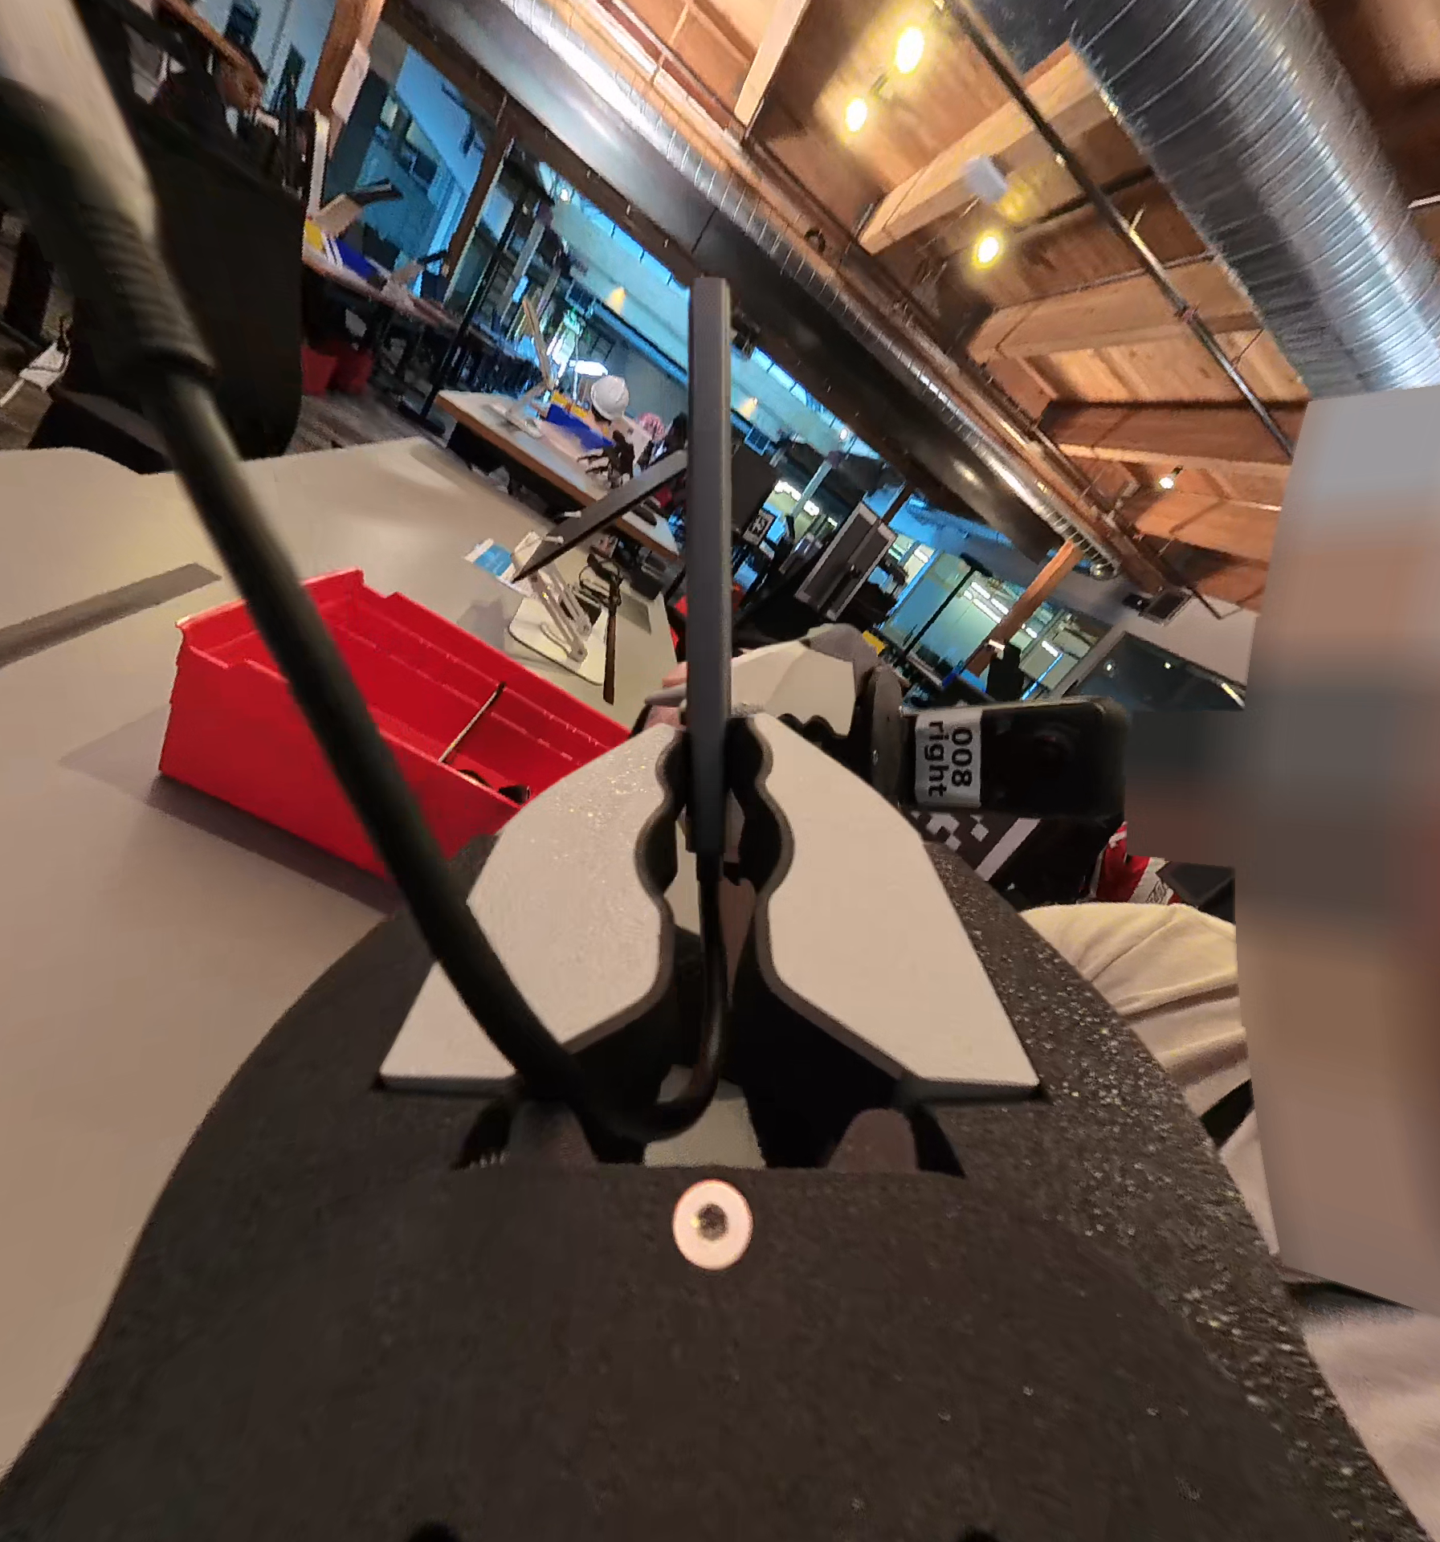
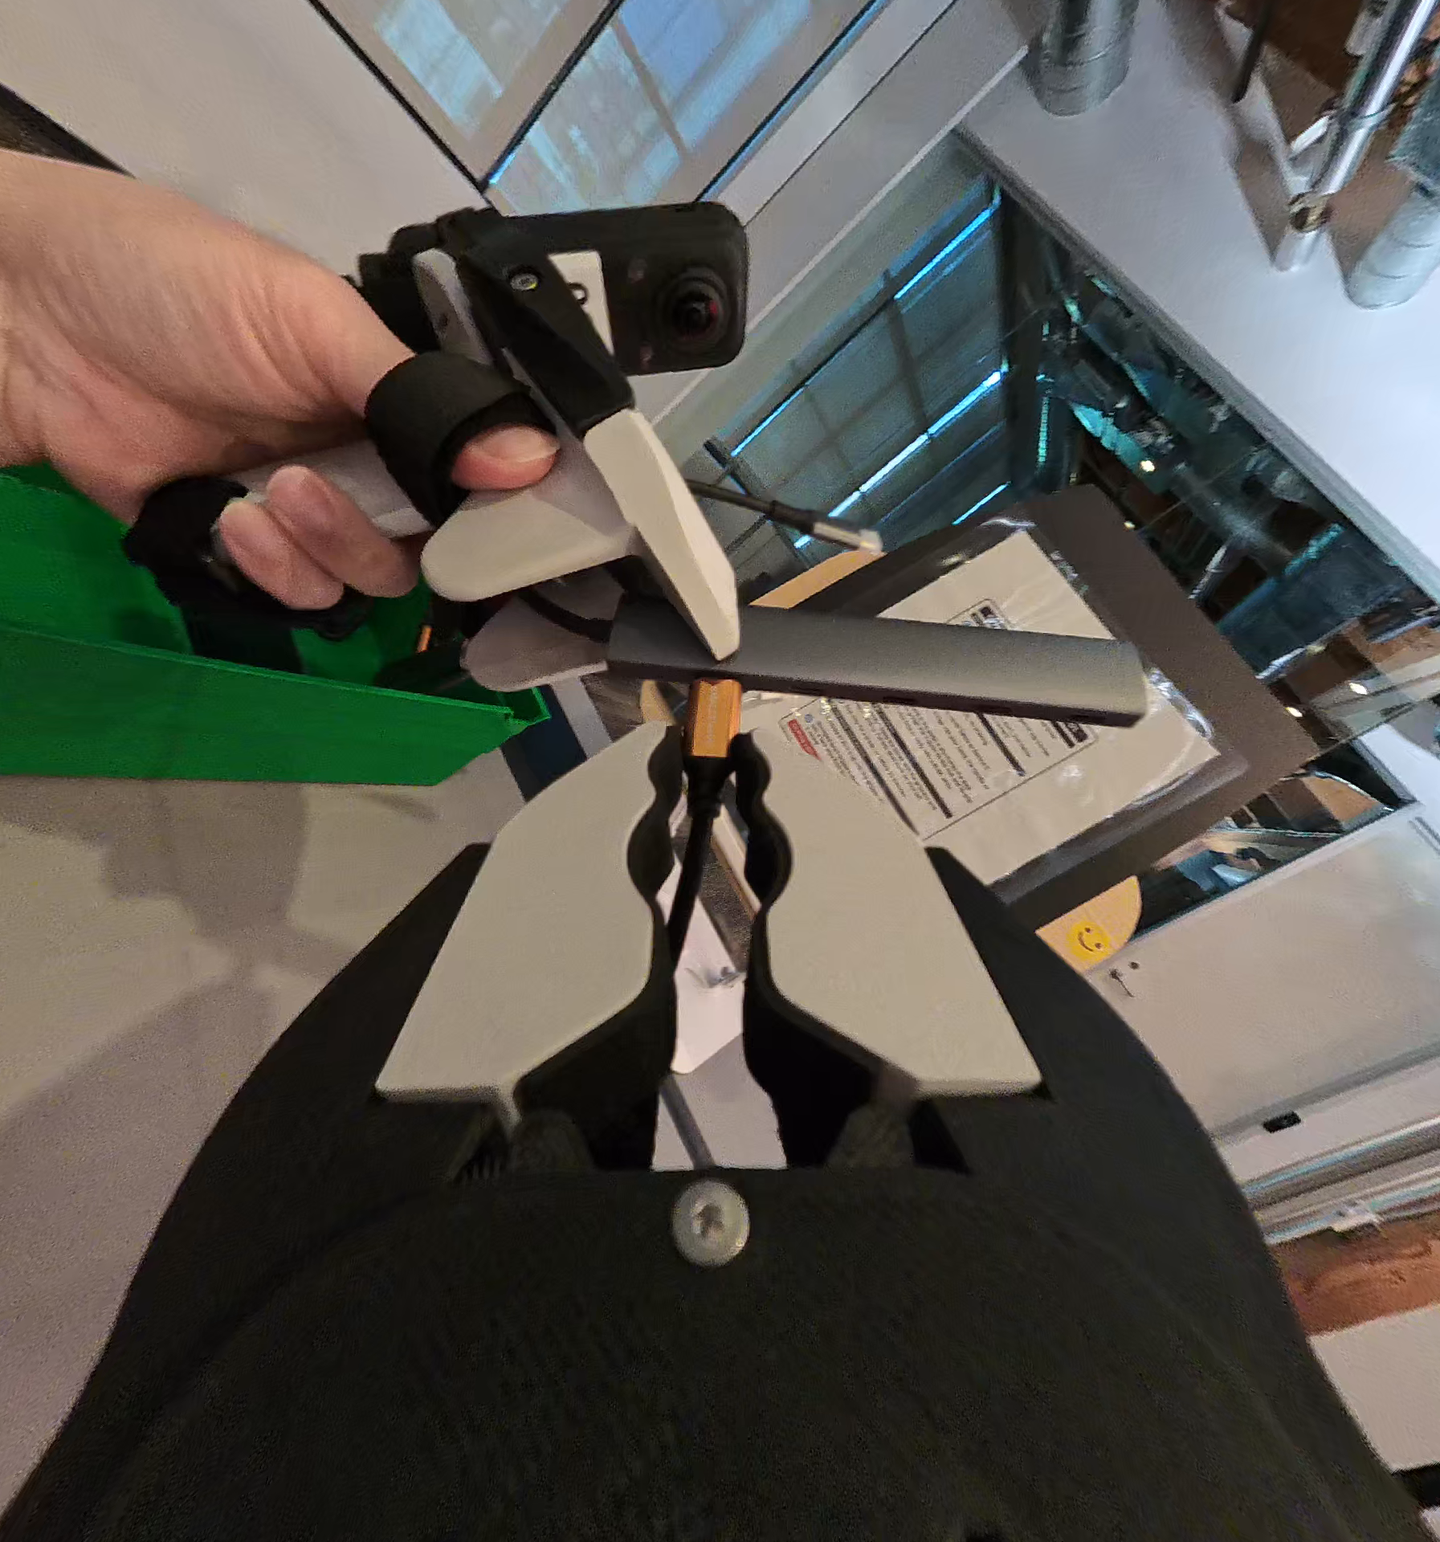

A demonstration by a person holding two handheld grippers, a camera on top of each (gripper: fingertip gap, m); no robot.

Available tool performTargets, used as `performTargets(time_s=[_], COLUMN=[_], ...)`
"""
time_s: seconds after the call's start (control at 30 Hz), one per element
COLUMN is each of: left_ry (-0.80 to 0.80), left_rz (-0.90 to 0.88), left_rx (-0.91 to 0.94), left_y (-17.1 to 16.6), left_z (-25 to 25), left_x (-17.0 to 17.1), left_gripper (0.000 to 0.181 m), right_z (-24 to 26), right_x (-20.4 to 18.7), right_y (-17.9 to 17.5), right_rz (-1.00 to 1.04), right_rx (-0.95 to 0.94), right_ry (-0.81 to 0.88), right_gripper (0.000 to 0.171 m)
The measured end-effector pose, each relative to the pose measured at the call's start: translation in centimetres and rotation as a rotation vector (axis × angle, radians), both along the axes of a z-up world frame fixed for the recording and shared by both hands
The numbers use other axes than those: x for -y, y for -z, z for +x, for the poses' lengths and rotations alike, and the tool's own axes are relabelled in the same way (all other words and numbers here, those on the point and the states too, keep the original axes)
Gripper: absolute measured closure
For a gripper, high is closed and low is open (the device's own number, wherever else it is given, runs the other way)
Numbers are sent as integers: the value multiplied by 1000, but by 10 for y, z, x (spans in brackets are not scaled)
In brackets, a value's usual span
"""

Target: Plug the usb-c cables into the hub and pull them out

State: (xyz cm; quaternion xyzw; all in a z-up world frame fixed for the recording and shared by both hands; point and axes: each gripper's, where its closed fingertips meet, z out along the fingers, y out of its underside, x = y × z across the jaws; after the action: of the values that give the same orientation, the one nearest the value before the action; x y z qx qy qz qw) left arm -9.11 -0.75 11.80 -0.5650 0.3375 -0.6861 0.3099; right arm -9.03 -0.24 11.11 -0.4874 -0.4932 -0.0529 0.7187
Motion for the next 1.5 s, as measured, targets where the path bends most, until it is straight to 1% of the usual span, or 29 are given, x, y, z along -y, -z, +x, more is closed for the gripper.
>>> performTargets(time_s=[0.03,0.3,0.37,0.43,0.5,0.57,0.67,0.8,0.97,1.03,1.13,1.23,1.37,1.43,1.47,1.5], left_ry=[-6,-60,-51,-37,55,148,176,160,119,85,89,105,96,108,74,-13], left_rz=[1,37,42,54,55,-2,9,63,85,124,131,130,157,164,164,149], left_rx=[14,67,86,88,39,-16,-92,-178,-213,-217,-173,-176,-135,-131,-124,-57], left_y=[-2,-14,-18,-19,-12,-3,10,21,25,24,19,19,9,7,4,-8], left_z=[0,1,1,1,1,1,6,10,12,13,14,13,10,10,6,-12], left_x=[0,2,5,7,17,27,31,33,26,23,24,25,29,32,27,13], left_gripper=[172,173,173,172,172,171,171,171,172,172,172,172,172,172,172,171], right_z=[0,1,1,1,1,2,6,9,10,12,13,12,10,10,14,25], right_x=[0,3,7,9,17,23,26,28,22,19,20,21,26,29,28,27], right_y=[-2,-12,-16,-16,-12,-4,5,15,20,20,14,15,5,3,3,0], right_rz=[15,45,60,56,53,32,14,-12,-19,-29,-19,-16,19,39,51,70], right_rx=[-11,-72,-89,-64,-5,63,152,212,234,228,199,206,160,172,186,199], right_ry=[11,48,52,42,-47,-124,-146,-181,-153,-132,-135,-141,-150,-146,-119,-90], right_gripper=[158,158,158,158,158,158,158,158,158,158,158,158,158,158,158,158])
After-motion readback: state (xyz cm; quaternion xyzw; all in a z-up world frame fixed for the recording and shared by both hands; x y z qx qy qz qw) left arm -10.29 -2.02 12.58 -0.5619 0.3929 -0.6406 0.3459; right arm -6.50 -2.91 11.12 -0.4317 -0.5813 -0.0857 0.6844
